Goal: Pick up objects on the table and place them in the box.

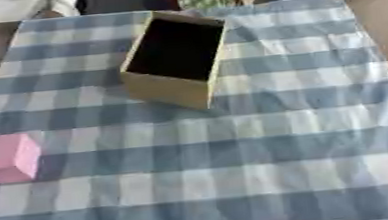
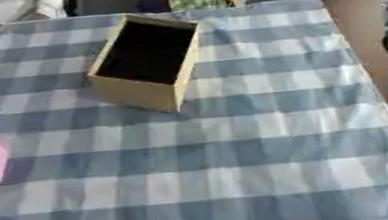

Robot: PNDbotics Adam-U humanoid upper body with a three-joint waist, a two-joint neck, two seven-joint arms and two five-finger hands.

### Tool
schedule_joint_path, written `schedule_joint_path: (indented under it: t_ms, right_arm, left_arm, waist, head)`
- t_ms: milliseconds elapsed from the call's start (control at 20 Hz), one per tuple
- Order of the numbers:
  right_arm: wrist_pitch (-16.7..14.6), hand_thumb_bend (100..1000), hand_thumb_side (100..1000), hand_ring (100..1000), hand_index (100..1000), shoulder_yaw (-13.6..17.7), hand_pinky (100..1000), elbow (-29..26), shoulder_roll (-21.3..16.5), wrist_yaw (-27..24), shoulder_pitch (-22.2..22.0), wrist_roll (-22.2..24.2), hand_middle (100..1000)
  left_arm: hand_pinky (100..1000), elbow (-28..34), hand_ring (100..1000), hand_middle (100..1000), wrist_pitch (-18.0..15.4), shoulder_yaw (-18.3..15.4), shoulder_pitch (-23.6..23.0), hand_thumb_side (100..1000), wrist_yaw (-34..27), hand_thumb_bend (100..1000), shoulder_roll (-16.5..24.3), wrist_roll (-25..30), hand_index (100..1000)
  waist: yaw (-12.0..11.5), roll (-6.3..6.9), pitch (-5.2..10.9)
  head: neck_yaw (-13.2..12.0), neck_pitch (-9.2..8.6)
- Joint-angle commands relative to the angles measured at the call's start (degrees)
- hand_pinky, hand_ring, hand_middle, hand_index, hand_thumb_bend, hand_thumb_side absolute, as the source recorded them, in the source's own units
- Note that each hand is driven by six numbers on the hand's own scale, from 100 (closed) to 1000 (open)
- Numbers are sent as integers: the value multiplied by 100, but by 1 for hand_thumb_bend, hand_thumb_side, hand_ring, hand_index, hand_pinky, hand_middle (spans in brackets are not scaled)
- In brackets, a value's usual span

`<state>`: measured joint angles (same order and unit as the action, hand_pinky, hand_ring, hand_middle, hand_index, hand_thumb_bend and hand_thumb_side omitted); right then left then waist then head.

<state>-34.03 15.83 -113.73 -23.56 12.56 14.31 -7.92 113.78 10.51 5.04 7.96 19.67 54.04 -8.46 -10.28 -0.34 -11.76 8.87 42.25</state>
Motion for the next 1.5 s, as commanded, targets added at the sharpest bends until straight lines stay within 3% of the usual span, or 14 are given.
schedule_joint_path:
  t_ms: [50,200,550,700,1200,1500]
  right_arm:
    - [19,100,752,618,780,10,791,-86,-195,43,32,-6,597]
    - [26,100,752,618,780,4,791,-86,-200,41,25,1,597]
    - [31,100,752,618,779,-9,791,-86,-213,34,25,20,596]
    - [30,100,753,618,779,-14,790,-86,-219,31,26,26,596]
    - [40,100,753,617,779,-31,790,-86,-247,32,1,49,596]
    - [45,100,753,617,779,-40,790,-86,-262,30,-13,56,596]
  left_arm:
    - [538,81,619,780,255,97,-22,770,-58,392,373,265,879]
    - [551,81,633,789,475,210,-76,760,-9,412,478,529,880]
    - [610,81,724,855,887,464,-192,590,172,524,596,1128,903]
    - [621,81,743,869,974,531,-213,556,247,531,646,1408,908]
    - [649,81,794,901,1088,416,-184,501,576,550,772,2321,932]
    - [693,-25,831,877,1163,382,-122,498,752,638,901,2828,915]
  waist:
    - [-14,38,101]
    - [-18,55,119]
    - [-11,69,134]
    - [-13,74,138]
    - [-45,109,173]
    - [-57,126,186]
  head:
    - [28,53]
    - [21,64]
    - [23,78]
    - [15,95]
    - [13,169]
    - [-3,186]
